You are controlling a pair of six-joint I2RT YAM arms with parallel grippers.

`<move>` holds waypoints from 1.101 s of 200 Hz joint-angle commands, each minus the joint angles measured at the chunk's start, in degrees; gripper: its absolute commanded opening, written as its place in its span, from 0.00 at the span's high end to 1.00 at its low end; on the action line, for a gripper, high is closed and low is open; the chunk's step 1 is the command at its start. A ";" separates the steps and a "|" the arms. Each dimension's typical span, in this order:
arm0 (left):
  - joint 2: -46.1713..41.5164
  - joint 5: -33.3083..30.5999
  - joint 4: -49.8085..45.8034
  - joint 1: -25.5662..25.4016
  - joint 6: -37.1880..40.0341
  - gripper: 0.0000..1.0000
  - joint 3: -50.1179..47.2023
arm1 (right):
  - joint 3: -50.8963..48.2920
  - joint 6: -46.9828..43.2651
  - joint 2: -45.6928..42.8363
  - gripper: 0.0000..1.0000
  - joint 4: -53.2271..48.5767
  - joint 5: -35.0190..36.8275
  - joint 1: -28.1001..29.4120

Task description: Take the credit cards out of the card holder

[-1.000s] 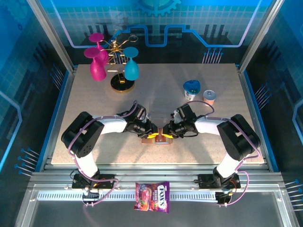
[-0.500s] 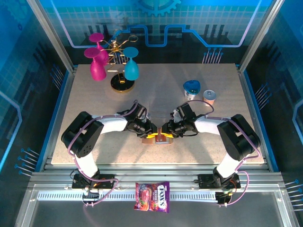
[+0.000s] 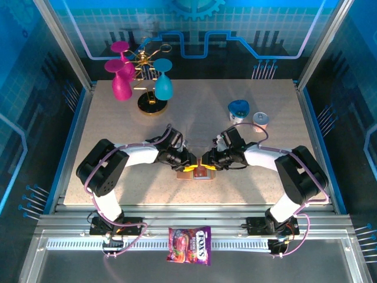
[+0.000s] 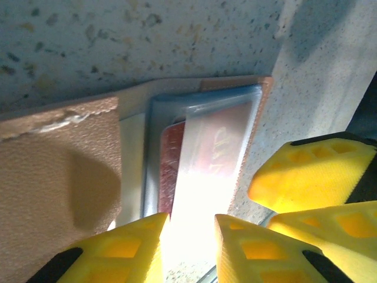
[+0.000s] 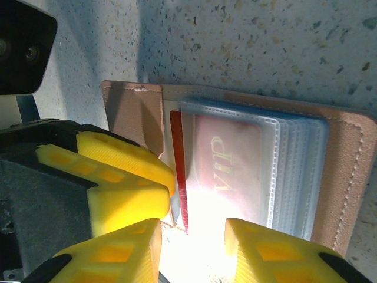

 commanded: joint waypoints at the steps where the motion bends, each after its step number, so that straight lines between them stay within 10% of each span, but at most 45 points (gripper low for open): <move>1: -0.84 1.96 0.55 0.02 -0.85 0.73 1.40 | -0.11 -0.49 -0.41 0.66 -2.09 1.31 -0.13; 220: 1.74 0.27 -5.59 -0.02 2.77 0.72 3.60 | -1.37 -0.83 2.85 0.66 -0.93 1.83 -0.14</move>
